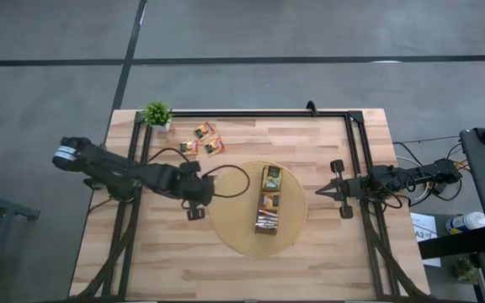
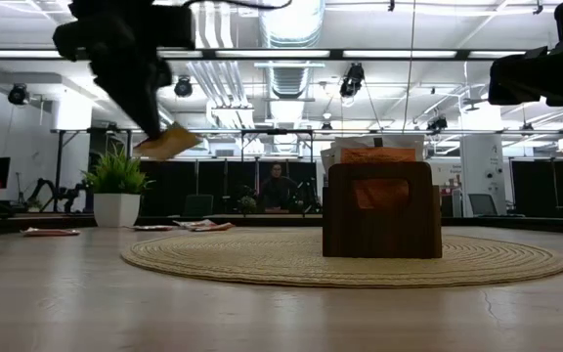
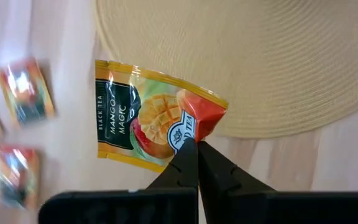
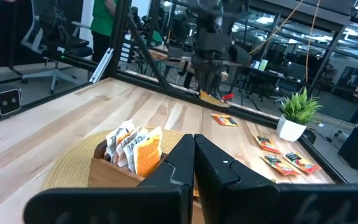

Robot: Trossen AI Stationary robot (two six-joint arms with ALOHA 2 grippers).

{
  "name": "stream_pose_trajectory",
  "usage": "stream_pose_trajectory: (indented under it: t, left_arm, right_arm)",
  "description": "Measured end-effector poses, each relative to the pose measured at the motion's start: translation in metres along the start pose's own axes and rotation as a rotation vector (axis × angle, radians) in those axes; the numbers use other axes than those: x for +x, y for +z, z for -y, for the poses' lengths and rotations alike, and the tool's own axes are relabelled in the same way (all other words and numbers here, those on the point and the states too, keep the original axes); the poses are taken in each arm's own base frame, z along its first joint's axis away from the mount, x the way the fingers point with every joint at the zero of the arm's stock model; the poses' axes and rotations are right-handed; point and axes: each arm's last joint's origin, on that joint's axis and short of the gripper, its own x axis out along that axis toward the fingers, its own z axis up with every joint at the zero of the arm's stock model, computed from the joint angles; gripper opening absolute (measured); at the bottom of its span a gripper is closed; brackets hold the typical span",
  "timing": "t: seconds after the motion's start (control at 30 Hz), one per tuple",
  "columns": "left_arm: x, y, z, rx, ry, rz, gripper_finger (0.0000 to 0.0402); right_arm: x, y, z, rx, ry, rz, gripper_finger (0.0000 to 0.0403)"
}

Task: Pick & Place Tea
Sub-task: Put the orange tea bag into the middle section of the wooden organizer

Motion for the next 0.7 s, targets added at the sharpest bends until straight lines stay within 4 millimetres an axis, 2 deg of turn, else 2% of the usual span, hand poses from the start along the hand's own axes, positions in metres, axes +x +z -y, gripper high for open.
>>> stream_pose_trajectory:
  t: [0.23,0.47,0.7]
  left_arm:
    - [0.001,0.026,-0.004,0.392,0.081,0.019,0.0]
    - [0.018,0.056,-0.004,0.781,0.136,-0.027,0.0]
    - [0.034,0.087,0.006,1.18,0.199,-0.04,0.0]
  right_arm:
    - [0.0,0.0,0.0,0.0,0.0,0.0,0.0009]
    - [0.0,0.0,0.0,0.0,0.0,0.0,0.0008]
    - [0.0,0.0,0.0,0.0,0.0,0.0,0.0008]
